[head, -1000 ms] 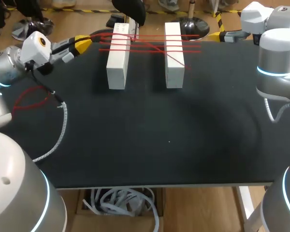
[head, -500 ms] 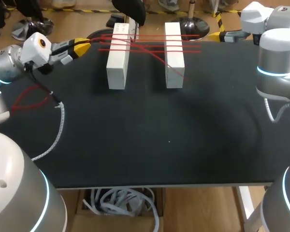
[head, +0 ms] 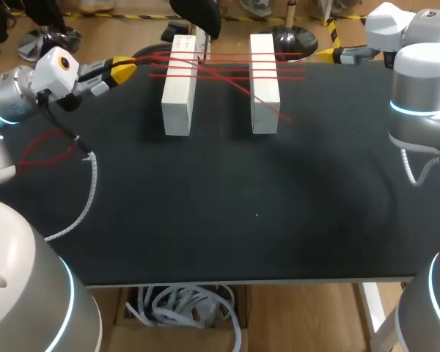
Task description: Grab the tape and strap the tape.
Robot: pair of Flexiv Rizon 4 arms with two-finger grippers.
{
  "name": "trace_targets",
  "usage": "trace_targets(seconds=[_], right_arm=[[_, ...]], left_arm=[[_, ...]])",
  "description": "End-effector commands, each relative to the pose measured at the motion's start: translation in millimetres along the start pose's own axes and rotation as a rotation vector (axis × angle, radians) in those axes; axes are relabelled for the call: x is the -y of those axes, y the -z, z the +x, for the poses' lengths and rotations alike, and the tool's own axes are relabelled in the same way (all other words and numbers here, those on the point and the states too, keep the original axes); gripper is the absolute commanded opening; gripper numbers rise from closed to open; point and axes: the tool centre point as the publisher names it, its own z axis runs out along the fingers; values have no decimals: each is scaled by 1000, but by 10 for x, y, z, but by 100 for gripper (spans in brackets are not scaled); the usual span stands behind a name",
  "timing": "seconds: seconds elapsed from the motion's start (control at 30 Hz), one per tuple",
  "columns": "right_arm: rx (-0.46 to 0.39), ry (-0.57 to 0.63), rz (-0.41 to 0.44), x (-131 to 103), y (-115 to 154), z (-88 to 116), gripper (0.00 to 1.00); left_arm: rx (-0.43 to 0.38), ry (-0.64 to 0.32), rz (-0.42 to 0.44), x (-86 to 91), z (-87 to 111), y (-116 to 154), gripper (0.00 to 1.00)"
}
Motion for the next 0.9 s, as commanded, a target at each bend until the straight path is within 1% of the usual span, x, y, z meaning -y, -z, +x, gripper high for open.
trace_targets(seconds=[0.03, 0.57, 0.67, 0.73, 0.8, 0.9], right_arm=[[0, 0, -1, 2, 1, -1, 100], [0, 0, -1, 2, 1, -1, 100], [36, -85, -79, -97, 163, -2, 100], [86, -142, -125, -145, 274, 18, 100], [140, -201, -155, -157, 358, 23, 100], [197, -288, -195, -195, 509, 85, 100]], left_arm=[[1, -1, 3, -16, 10, 5, 0], [1, -1, 3, -16, 10, 5, 0], [1, -1, 3, -16, 10, 5, 0], [1, -1, 3, -16, 10, 5, 0], [1, -1, 3, -16, 10, 5, 0], [1, -1, 3, -16, 10, 5, 0]])
